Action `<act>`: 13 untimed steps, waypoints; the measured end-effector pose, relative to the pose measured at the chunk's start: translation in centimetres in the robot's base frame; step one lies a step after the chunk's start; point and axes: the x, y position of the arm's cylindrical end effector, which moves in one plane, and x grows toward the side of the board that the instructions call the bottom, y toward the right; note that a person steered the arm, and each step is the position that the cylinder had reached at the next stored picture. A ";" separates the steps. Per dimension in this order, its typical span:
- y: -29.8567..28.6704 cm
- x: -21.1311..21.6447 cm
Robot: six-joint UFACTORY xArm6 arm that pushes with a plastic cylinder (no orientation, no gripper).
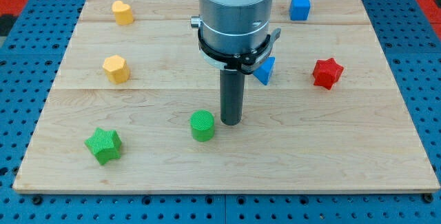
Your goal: Place the green circle below the blue triangle
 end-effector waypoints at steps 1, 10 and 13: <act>-0.1 0.0; 0.0 1.1; -0.1 1.1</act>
